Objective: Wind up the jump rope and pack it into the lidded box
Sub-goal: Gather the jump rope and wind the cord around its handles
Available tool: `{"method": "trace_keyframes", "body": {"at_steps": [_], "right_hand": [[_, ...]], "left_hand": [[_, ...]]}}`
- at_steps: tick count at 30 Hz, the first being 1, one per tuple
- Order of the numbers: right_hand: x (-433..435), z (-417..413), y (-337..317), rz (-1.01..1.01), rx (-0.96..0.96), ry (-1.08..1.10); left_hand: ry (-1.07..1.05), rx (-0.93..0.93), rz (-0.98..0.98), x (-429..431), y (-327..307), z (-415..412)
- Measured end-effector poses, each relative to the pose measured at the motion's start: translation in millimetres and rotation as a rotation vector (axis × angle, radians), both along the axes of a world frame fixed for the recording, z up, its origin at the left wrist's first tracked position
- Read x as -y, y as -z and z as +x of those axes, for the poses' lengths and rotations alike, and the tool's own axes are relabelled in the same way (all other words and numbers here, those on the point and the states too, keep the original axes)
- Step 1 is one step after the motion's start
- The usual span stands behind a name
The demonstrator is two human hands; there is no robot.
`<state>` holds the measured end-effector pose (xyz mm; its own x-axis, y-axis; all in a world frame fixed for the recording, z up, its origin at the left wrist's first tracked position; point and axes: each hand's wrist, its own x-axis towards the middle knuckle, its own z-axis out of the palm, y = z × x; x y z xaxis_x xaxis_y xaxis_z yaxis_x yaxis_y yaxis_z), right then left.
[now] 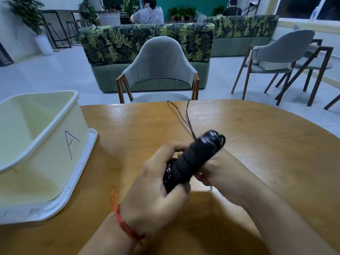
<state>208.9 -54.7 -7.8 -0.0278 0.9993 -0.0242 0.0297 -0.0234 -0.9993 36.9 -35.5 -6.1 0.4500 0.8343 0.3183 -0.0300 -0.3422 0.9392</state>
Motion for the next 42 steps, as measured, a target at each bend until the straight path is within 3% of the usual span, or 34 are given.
{"method": "trace_keyframes", "body": {"at_steps": [3,7,11,15,18,21,25,29,34,39,42], "right_hand": [[0,7,5,-0.034,0.111,-0.032],[5,12,7,0.088,0.447,-0.013],[10,24,-4,0.186,0.616,0.081],[12,28,-8,0.318,0.621,0.257],[13,32,-10,0.355,0.642,0.324],[19,27,-14,0.397,0.603,0.218],[18,14,-16,0.444,0.504,0.116],[19,13,-19,0.435,0.461,0.006],[16,15,-20,0.397,0.49,-0.097],[11,26,-24,0.302,0.426,-0.129],[6,42,-22,0.207,0.395,-0.091]], "left_hand": [[-0.021,0.051,0.005,-5,3,-10],[-0.212,0.224,-0.232,-30,5,-22],[-0.37,0.087,-0.288,-51,4,-39],[-0.335,-0.171,-0.149,-54,8,-42],[-0.3,-0.22,-0.123,-50,7,-39],[-0.319,-0.384,-0.027,-47,9,-35],[-0.117,-0.637,0.08,-32,11,-25],[-0.059,-0.68,0.201,-17,15,-10],[-0.079,-0.876,0.374,-13,15,-10],[0.248,-0.771,0.383,-5,7,-13],[0.319,-0.657,0.459,-2,5,-14]]}}
